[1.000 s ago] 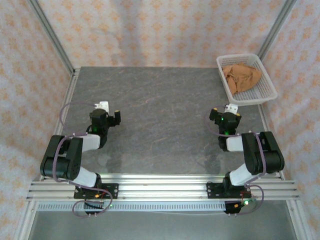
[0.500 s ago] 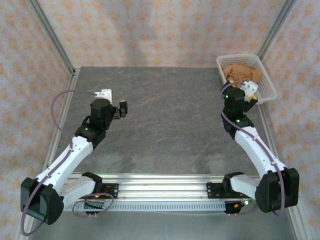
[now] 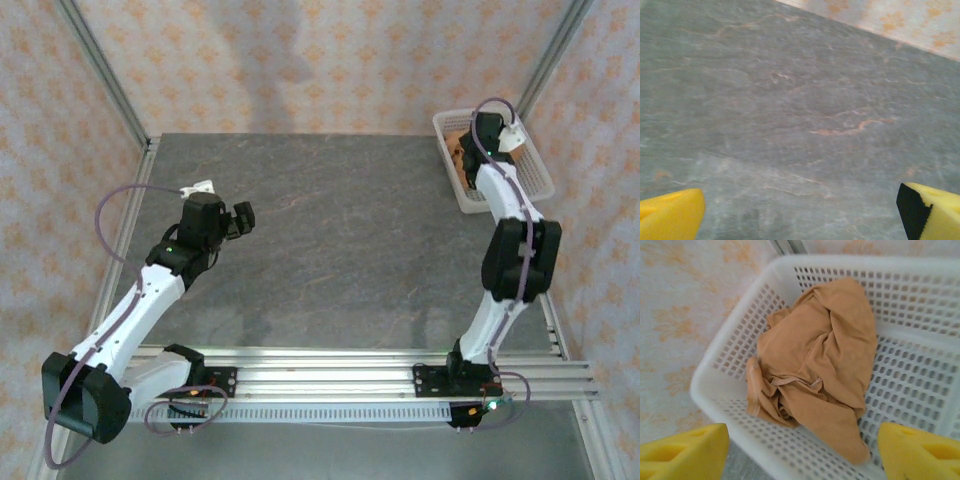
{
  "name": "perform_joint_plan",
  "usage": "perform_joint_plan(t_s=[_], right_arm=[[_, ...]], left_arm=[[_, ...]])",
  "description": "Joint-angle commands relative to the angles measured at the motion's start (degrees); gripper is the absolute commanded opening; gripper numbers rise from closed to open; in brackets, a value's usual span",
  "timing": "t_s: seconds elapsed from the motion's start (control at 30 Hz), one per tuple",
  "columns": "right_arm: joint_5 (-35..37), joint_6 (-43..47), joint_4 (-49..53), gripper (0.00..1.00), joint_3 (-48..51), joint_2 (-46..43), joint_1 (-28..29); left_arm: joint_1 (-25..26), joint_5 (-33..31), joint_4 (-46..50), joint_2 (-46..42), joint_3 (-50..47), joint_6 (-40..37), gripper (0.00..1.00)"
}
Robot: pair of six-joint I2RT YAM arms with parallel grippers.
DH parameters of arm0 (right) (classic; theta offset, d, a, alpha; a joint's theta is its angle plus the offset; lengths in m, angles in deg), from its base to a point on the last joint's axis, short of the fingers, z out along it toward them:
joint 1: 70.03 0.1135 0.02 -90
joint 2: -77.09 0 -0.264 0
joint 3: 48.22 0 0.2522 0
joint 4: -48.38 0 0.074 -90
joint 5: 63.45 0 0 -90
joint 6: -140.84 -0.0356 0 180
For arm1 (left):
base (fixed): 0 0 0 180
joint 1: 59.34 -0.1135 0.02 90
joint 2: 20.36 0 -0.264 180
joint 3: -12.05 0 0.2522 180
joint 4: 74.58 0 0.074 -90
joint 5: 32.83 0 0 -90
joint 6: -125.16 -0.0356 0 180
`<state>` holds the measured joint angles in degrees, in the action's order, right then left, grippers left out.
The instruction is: Fold the inside-out t-shirt
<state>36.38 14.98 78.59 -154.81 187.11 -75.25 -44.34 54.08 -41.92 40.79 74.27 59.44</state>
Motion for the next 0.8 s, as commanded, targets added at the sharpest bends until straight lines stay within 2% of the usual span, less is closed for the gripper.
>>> perform_joint_plan(t_s=[0.0, 0.2, 0.33, 0.37, 0.43, 0.47, 0.5, 0.57, 0.67, 0.77], right_arm=[[-5.98, -6.94, 9.87, 0.75, -8.26, 8.57, -1.59], [-4.68, -7.1, 17.56, 0.75, -23.22, 22.58, -1.83], [-4.93, -7.54, 20.1, 0.76, -29.29, 28.67, -1.86], [-4.75, -7.65, 20.02, 0.74, -30.18, 29.78, -1.9], [-5.03, -7.65, 19.86, 0.6, -31.54, 31.39, -2.03], [-5.32, -7.52, 20.17, 0.43, -32.51, 31.99, -2.16], [-5.59, -7.4, 20.48, 0.3, -33.23, 32.1, -2.19], [-5.32, -6.24, 21.3, 0.13, -34.34, 31.0, -2.19], [-3.66, -4.67, 20.72, 0.02, -32.89, 26.24, -2.24], [-2.72, -3.2, 19.92, 0.0, -30.66, 19.84, -2.18]], left_arm=[[-0.01, 7.34, -0.85, 0.46, -0.48, 2.73, 0.99], [0.12, 9.02, -3.94, 0.56, -4.04, 5.95, 0.98], [0.13, 11.33, -5.27, 1.26, -5.38, 7.87, 0.97], [0.15, 11.51, -5.14, 1.56, -5.37, 7.98, 0.97], [0.13, 11.79, -4.71, 1.71, -5.17, 8.07, 0.97], [0.17, 11.87, -4.45, 1.54, -5.12, 8.07, 0.97], [0.12, 12.03, -4.19, 1.43, -5.01, 7.99, 0.96], [0.14, 11.77, -3.37, 0.84, -4.83, 7.81, 0.96], [0.16, 11.2, -2.57, -0.36, -4.8, 7.93, 0.94], [0.18, 10.99, -2.0, -1.66, -5.03, 8.69, 0.93]])
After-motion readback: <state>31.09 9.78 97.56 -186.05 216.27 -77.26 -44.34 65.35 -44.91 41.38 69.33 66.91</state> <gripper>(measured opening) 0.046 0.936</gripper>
